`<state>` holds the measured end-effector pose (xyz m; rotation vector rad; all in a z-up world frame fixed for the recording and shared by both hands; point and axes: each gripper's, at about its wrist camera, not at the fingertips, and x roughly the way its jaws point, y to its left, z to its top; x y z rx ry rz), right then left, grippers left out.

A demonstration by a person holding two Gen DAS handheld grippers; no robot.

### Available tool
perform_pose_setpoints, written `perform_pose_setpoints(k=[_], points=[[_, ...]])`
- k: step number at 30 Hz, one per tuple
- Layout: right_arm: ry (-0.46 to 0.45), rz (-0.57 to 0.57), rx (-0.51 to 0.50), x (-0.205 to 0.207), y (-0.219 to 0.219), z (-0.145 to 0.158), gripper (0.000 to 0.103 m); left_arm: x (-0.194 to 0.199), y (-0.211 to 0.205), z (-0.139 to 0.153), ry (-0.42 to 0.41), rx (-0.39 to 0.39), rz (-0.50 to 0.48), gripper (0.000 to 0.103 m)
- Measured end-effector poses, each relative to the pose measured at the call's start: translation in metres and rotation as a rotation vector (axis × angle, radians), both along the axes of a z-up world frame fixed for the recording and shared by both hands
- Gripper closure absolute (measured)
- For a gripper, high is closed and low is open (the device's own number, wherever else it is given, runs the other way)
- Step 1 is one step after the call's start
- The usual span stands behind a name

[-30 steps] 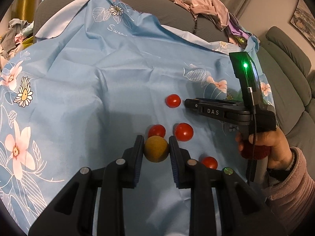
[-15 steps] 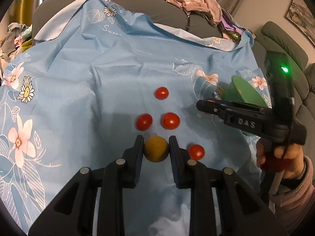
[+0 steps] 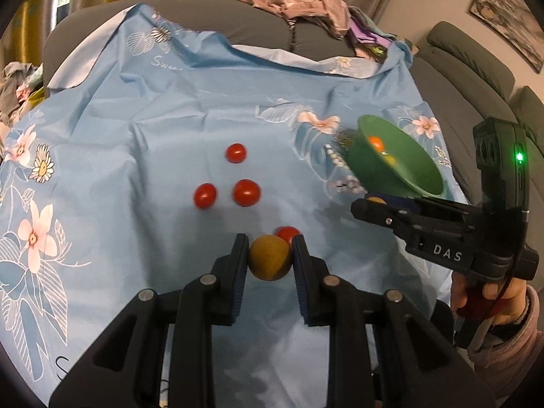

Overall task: Organize fruits
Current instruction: 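Carry both small yellow fruits over the green bowl and open both tools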

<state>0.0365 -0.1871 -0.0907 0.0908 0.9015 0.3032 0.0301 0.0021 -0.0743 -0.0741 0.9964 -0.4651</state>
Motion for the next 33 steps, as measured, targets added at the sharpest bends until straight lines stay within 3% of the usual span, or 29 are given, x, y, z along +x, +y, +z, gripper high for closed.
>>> perform_pose_setpoints(k=[9, 18, 33], points=[[-0.056, -0.099, 0.028, -0.026, -0.041, 0.015, 0.074, -0.005, -0.04, 0.013, 0.001, -0.029, -0.114, 0.078], [-0.124, -0.231, 0.043, -0.039, -0.095, 0.028, 0.074, 0.015, -0.103, 0.031, -0.049, -0.029, -0.232, 0.078], [-0.146, -0.368, 0.046, -0.03, -0.168, 0.022, 0.074, 0.059, -0.222, 0.006, -0.05, 0.046, -0.42, 0.078]])
